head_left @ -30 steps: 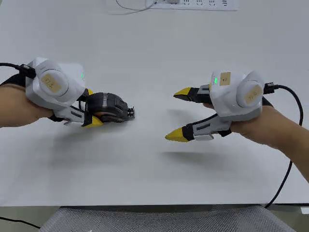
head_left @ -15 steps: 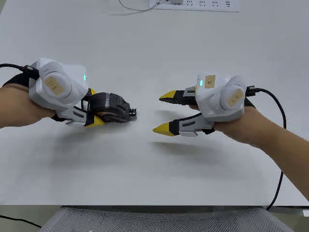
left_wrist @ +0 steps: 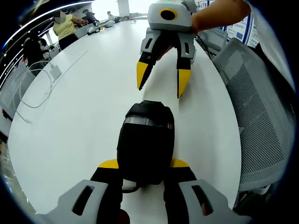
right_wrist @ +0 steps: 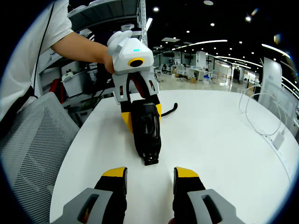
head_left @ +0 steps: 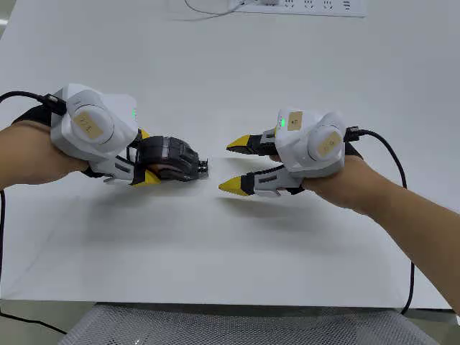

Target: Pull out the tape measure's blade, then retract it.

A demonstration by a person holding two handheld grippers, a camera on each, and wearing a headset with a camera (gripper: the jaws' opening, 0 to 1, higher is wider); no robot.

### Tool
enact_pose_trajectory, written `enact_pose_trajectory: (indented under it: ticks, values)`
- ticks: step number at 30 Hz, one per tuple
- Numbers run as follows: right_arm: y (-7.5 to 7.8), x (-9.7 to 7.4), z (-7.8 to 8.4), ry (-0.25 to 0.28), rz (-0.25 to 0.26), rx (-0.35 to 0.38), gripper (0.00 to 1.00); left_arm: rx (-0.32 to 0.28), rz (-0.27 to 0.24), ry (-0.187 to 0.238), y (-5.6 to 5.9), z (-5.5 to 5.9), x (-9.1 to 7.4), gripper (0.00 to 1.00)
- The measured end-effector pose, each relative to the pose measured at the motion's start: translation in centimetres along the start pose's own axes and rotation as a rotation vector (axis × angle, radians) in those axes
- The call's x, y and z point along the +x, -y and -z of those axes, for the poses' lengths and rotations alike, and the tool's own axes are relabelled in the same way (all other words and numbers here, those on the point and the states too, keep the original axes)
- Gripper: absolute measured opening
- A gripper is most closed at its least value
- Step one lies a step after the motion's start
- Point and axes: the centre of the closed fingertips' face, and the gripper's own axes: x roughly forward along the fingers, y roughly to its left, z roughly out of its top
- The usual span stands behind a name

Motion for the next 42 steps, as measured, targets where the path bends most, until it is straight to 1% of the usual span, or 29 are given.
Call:
enact_pose_trajectory:
  ticks: [5, 15, 17, 22, 29, 35, 42]
  values:
    - [0.1, 0.7, 0.0, -0.002, -0.008, -0.004, 0.34, -0.002, -0.001, -0.004, 0.1, 0.0, 0.0, 0.29]
    - [0.2, 1.8, -0.1, 0.004, -0.017, -0.018, 0.27, -0.004, 0.002, -0.008, 0.0, 0.1, 0.0, 0.29]
    - [0.2, 1.9, -0.2, 0.007, -0.013, -0.032, 0.25, -0.004, 0.002, -0.009, 0.1, 0.1, 0.0, 0.29]
    - [0.4, 2.3, -0.3, 0.017, -0.010, -0.035, 0.21, -0.004, 0.000, -0.011, 0.1, 0.1, 0.0, 0.29]
    - [0.2, 2.8, -0.2, 0.012, -0.025, -0.055, 0.17, -0.005, 0.003, -0.009, 0.2, 0.1, 0.0, 0.29]
    - [0.5, 3.2, -0.1, 0.018, -0.028, -0.051, 0.15, -0.006, 0.002, -0.009, 0.2, 0.1, 0.1, 0.29]
    - [0.3, 3.7, 0.1, 0.012, -0.040, -0.064, 0.13, -0.005, 0.004, -0.006, 0.2, 0.1, 0.1, 0.29]
